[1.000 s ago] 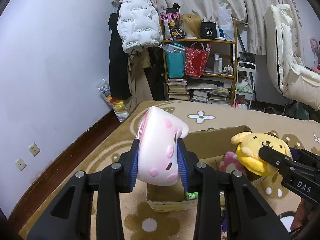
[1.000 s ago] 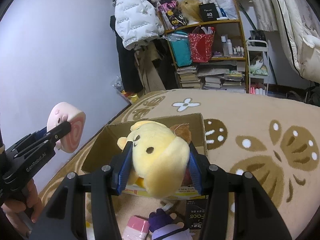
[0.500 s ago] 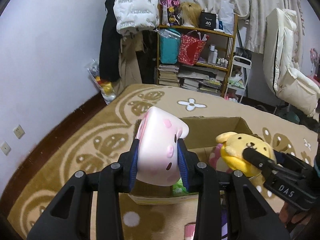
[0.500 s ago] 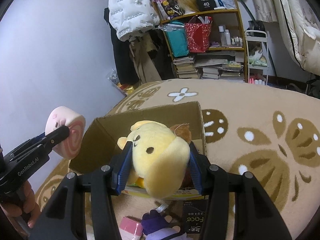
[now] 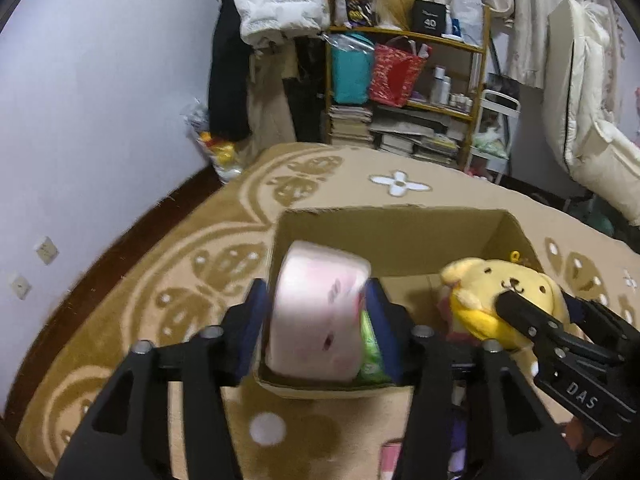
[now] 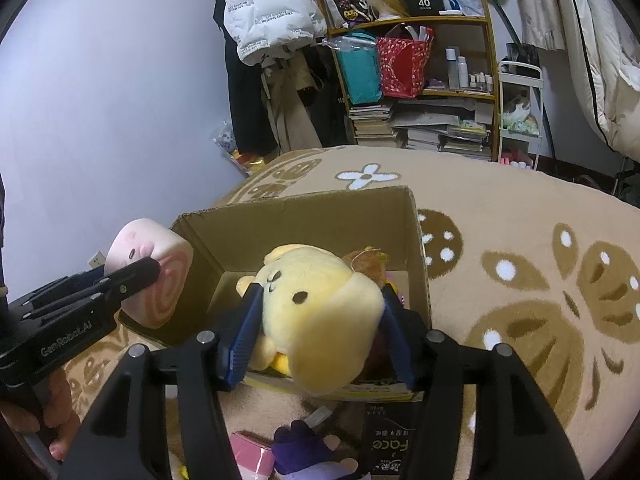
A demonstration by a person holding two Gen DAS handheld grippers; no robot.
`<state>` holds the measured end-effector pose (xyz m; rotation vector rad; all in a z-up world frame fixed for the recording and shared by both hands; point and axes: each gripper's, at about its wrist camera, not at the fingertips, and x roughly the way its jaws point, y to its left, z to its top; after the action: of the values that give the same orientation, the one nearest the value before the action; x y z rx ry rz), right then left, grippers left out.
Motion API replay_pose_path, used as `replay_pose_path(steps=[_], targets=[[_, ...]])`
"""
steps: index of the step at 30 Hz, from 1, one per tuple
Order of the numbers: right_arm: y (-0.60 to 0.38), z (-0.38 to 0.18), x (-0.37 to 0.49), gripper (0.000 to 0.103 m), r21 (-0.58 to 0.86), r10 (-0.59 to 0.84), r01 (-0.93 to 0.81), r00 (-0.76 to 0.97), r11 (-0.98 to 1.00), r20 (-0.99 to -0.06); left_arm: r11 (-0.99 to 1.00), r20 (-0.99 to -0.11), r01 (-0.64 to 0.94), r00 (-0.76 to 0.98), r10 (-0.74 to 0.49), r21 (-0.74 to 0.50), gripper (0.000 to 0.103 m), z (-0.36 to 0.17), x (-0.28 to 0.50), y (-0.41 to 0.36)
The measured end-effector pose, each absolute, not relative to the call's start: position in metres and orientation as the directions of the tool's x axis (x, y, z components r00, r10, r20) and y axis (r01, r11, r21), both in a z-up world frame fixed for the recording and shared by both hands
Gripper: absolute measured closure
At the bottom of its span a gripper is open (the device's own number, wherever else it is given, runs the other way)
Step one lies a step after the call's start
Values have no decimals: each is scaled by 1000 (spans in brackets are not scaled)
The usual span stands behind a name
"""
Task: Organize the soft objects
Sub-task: 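Open both grippers to drop cushion and yellow dog into box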
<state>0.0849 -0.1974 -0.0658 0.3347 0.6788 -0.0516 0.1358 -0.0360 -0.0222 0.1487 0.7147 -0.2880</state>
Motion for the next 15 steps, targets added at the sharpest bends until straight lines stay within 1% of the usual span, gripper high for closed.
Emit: replay_pose_path(steps=[1, 3, 4, 5, 6, 7, 8, 10, 14, 15], targets=[[-197, -66, 85, 40, 288, 64, 154, 778, 945, -625, 951, -657, 308, 723, -211, 33, 43, -20, 135, -35], [-197, -66, 84, 40, 287, 62, 156, 778, 945, -626, 952, -650, 306, 727, -221, 19, 40, -16, 134, -32], [-198, -66, 84, 39, 288, 62, 157, 778, 945, -626, 953, -648, 304, 728, -222, 16, 34, -15, 134, -30], [-198, -66, 84, 38, 289, 63, 155, 778, 945, -625, 954, -645, 300, 732, -218, 18, 27, -14, 133, -29], [-197, -66, 84, 33, 288, 61, 156, 778, 945, -625, 956, -639, 293, 741, -208, 28, 23, -12, 132, -29], [-197, -64, 83, 25, 284, 58, 155, 783, 946, -620, 958, -629, 283, 752, -195, 42, 17, -10, 130, -29], [-196, -63, 81, 22, 278, 53, 153, 788, 948, -613, 959, -622, 278, 761, -184, 56, 13, -8, 128, -29], [-193, -59, 78, 12, 246, 31, 146, 802, 958, -597, 960, -615, 269, 771, -164, 82, 7, -5, 126, -29], [-193, -55, 76, 10, 238, 24, 149, 802, 960, -597, 962, -618, 262, 770, -157, 82, 2, -1, 121, -23], [-193, -55, 75, 8, 241, 24, 152, 800, 959, -600, 963, -618, 256, 771, -153, 82, 1, 0, 120, -21]])
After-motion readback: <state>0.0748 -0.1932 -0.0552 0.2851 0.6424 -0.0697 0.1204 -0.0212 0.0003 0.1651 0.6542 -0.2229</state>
